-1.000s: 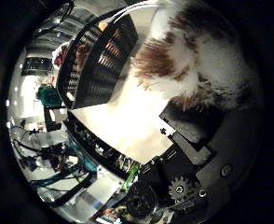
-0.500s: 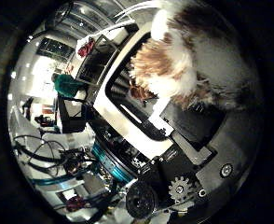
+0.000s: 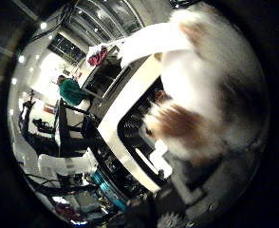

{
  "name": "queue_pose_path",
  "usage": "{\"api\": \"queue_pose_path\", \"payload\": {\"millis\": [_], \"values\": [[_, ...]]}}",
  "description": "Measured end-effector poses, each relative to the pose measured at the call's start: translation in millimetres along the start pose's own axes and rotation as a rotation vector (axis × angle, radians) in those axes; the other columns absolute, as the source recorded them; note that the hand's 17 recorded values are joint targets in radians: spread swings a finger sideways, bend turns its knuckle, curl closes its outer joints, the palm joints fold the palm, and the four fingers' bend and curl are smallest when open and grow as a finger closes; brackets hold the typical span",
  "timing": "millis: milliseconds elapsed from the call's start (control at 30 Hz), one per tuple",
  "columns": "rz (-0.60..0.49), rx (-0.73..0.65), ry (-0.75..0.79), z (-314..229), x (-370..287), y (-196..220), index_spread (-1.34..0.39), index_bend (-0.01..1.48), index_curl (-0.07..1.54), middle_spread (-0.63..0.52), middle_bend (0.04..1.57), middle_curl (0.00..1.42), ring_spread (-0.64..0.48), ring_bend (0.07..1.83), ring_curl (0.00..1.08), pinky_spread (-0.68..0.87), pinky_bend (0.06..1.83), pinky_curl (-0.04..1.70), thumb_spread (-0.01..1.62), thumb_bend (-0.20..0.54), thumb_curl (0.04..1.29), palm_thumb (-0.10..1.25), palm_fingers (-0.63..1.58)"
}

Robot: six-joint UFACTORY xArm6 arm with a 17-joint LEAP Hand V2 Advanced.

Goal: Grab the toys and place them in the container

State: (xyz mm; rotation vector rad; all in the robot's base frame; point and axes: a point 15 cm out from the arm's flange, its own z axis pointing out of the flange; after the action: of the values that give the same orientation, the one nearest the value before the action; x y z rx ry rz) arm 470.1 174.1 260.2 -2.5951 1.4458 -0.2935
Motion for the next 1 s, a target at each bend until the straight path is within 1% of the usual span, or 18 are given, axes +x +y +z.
{"api": "queue_pose_path", "payload": {"millis": [67, 100, 167, 300, 533, 700, 733, 900, 1000], "values": [[-0.04, -0.03, -0.002, 2.5, 0.3, 4.8, -0.51, 0.51, 0.4, -0.07, 0.44, 0.31, 0.12, 0.55, 0.29, 0.27, 0.69, 0.79, 0.93, -0.025, 0.58, 0.88, -0.16], [-0.051, -0.034, -0.001, 2.1, 1.2, 5.1, -0.51, 0.42, 0.37, -0.05, 0.36, 0.29, 0.15, 0.5, 0.27, 0.35, 0.66, 0.74, 0.94, -0.024, 0.57, 0.88, -0.14], [-0.054, -0.035, 0.0, 1.8, 3.9, 5.6, -0.52, 0.32, 0.34, -0.03, 0.28, 0.28, 0.19, 0.43, 0.25, 0.44, 0.6, 0.66, 0.94, -0.027, 0.56, 0.87, -0.08], [-0.039, -0.038, 0.007, 1.5, 20.0, 9.7, -0.52, 0.24, 0.32, -0.01, 0.18, 0.27, 0.21, 0.36, 0.23, 0.52, 0.55, 0.57, 0.94, -0.025, 0.55, 0.87, -0.02], [-0.028, -0.03, 0.019, -4.8, 39.1, 14.1, -0.52, 0.19, 0.33, -0.01, 0.17, 0.26, 0.22, 0.31, 0.23, 0.53, 0.55, 0.48, 0.94, -0.025, 0.53, 0.87, 0.02], [-0.021, 0.016, 0.044, -32.8, 58.8, 19.3, -0.51, 0.18, 0.32, -0.01, 0.18, 0.27, 0.21, 0.3, 0.24, 0.52, 0.55, 0.44, 0.95, -0.024, 0.52, 0.87, 0.05], [-0.015, 0.011, 0.048, -36.0, 65.0, 27.6, -0.51, 0.18, 0.32, -0.01, 0.18, 0.27, 0.21, 0.3, 0.23, 0.52, 0.54, 0.43, 0.95, -0.026, 0.52, 0.87, 0.05], [0.022, -0.124, 0.026, -15.9, 85.5, 102.7, -0.49, 0.18, 0.32, -0.01, 0.18, 0.27, 0.21, 0.28, 0.24, 0.51, 0.53, 0.4, 0.96, -0.027, 0.51, 0.86, 0.06], [0.056, -0.156, 0.024, -14.2, 102.0, 124.4, -0.48, 0.18, 0.32, -0.01, 0.18, 0.28, 0.21, 0.28, 0.24, 0.51, 0.52, 0.38, 0.96, -0.024, 0.51, 0.86, 0.06]]}}
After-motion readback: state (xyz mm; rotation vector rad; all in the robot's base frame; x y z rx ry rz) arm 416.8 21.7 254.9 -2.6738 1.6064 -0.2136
